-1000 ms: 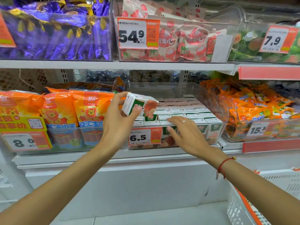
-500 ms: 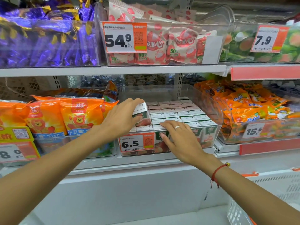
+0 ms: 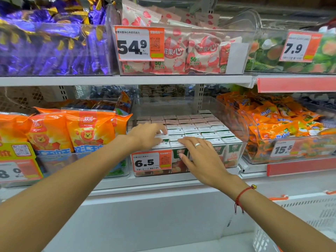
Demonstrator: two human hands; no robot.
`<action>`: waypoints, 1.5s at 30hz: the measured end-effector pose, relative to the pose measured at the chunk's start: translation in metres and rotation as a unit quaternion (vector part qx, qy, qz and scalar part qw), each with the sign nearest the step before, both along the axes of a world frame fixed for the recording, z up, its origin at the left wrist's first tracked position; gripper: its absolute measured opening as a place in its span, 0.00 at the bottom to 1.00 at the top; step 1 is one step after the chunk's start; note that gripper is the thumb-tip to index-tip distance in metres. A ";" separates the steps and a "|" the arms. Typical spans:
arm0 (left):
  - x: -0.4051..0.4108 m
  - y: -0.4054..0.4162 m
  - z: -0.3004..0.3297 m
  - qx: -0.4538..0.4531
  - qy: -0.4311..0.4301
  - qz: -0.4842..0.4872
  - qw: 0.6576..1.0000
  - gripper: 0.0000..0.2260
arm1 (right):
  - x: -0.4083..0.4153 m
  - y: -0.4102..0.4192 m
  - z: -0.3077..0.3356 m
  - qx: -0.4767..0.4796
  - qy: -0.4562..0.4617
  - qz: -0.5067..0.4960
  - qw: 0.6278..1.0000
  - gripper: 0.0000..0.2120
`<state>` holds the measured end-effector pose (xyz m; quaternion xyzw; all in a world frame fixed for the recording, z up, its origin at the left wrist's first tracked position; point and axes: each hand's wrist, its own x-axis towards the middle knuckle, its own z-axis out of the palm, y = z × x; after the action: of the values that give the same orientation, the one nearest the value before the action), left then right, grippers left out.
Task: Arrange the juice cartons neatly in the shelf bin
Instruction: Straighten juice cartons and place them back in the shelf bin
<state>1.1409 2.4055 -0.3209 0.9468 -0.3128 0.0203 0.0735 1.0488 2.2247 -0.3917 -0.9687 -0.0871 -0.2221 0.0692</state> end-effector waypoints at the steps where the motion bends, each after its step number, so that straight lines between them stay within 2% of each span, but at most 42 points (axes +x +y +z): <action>1: 0.000 0.002 -0.002 -0.004 0.004 -0.003 1.000 0.14 | 0.000 0.000 0.000 0.000 0.000 0.000 1.000 0.22; 4: -0.004 0.006 -0.006 0.001 0.013 -0.010 1.000 0.15 | 0.001 0.000 -0.001 0.001 0.000 0.000 1.000 0.22; 7: -0.017 0.009 -0.012 -0.014 -0.014 -0.003 1.000 0.16 | -0.001 0.000 0.001 0.006 0.004 0.003 1.000 0.23; 9: -0.031 0.015 -0.018 -0.063 -0.084 0.004 0.994 0.15 | -0.002 0.000 0.003 0.014 0.014 0.008 1.000 0.24; 12: -0.056 0.034 -0.025 -0.135 -0.229 0.003 0.964 0.13 | -0.001 0.002 0.011 0.034 0.041 0.006 0.999 0.25; 15: -0.066 0.056 -0.034 -0.163 -0.295 0.018 0.941 0.15 | 0.011 0.006 0.027 0.062 0.041 -0.004 0.997 0.21; 18: -0.062 0.075 -0.039 -0.187 -0.270 0.038 0.944 0.18 | 0.036 0.014 0.044 0.081 0.064 0.008 0.995 0.18; 21: -0.057 0.087 -0.043 -0.209 -0.244 0.045 0.946 0.20 | 0.064 0.025 0.053 0.087 0.136 0.041 0.986 0.18; 29: -0.055 0.081 -0.059 -0.137 -0.302 0.086 0.940 0.24 | 0.118 0.038 0.077 -0.036 0.255 0.053 0.965 0.18; 33: -0.053 0.081 -0.059 -0.156 -0.270 0.087 0.946 0.27 | 0.137 0.042 0.098 -0.079 0.319 0.054 0.943 0.19; 36: -0.053 0.082 -0.057 -0.166 -0.247 0.087 0.951 0.28 | 0.150 0.051 0.108 -0.135 0.343 0.051 0.928 0.20; 40: -0.054 0.081 -0.054 -0.174 -0.233 0.085 0.953 0.27 | 0.153 0.055 0.113 -0.162 0.367 0.052 0.915 0.19; 45: -0.053 0.081 -0.056 -0.188 -0.216 0.077 0.955 0.27 | 0.136 0.046 0.096 -0.173 0.308 0.089 0.931 0.16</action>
<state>1.0879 2.4861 -0.3769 0.9101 -0.2375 0.2883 0.1796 1.1848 2.2710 -0.2958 -0.9747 -0.1841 0.1129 -0.0570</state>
